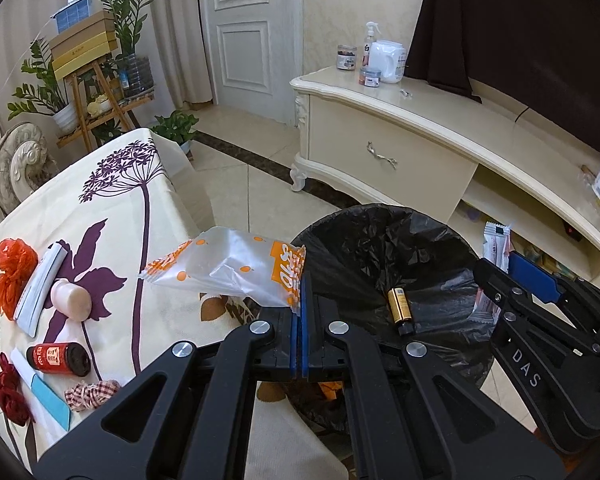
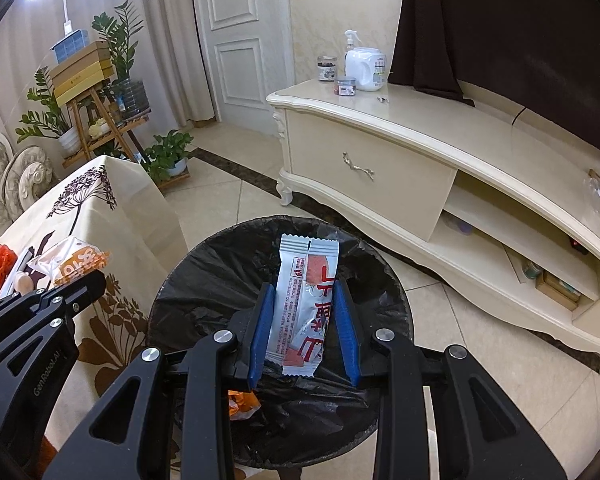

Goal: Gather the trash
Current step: 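Open both tools to drop the wrappers into the bin, then move both tools back over the bed toward the red cloth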

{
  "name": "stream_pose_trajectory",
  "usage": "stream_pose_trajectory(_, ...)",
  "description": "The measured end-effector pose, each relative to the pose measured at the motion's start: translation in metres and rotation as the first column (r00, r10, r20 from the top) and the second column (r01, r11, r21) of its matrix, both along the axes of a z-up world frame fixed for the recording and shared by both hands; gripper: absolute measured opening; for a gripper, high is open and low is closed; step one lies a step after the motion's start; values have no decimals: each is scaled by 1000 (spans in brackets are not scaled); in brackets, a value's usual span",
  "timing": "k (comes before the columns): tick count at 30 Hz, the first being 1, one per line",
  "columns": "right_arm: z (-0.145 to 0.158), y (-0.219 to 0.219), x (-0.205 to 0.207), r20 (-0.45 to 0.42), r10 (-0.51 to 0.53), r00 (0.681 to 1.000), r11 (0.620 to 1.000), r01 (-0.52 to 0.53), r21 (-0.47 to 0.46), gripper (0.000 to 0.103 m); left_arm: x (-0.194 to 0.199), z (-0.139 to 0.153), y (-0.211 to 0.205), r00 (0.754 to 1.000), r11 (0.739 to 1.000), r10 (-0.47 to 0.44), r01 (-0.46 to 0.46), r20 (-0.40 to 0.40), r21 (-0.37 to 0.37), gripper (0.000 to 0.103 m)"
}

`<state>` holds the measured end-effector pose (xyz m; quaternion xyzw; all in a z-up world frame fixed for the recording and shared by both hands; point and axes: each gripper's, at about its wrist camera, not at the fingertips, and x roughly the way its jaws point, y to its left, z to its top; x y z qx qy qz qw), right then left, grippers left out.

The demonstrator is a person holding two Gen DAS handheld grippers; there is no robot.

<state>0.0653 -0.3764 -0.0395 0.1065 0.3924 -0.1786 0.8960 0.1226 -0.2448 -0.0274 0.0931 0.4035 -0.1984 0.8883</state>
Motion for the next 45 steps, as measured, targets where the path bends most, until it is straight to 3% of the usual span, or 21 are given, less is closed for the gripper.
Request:
stream_pose_trajectory(6, -3, -2, 4, -6, -5, 1000, 1000, 5, -9, 32, 2, -5, -4, 1000, 1000, -3, 3, -16, 7, 2)
stream_pose_trajectory(8, -4, -3, 4, -10, -8, 1000, 1000, 8, -8, 34, 3, -6, -4, 1000, 1000, 0, 0, -19, 11, 10)
stream_pose_trajectory(10, -4, -3, 3, -7, -16, 1000, 1000, 16, -9, 42, 3, -6, -3, 1000, 1000, 9, -9, -18, 5, 41)
stream_pose_trajectory(14, -2, -3, 1, -2, -25, 1000, 1000, 25, -12, 49, 1, -1, 2, 1000, 1000, 23, -23, 1, -7, 50)
stream_pose_trajectory(16, 0, -1, -1, 5, -28, 1000, 1000, 28, -12, 53, 0, 1, 6, 999, 999, 36, -36, 1, -10, 60)
stream_pose_trajectory(21, 8, 7, -5, 21, -25, 999, 999, 25, -21, 60, -5, 9, 20, 998, 998, 60, -60, 12, -24, 74)
stream_pose_trajectory(36, 29, 53, -11, 54, 37, 998, 999, -35, -34, 64, -20, 27, 67, 994, 993, 103, -101, 28, -57, 78)
stream_pose_trajectory(45, 35, 97, -10, 64, 128, 990, 992, -127, -25, 64, -32, 34, 131, 980, 980, 195, -194, 35, -44, 78)
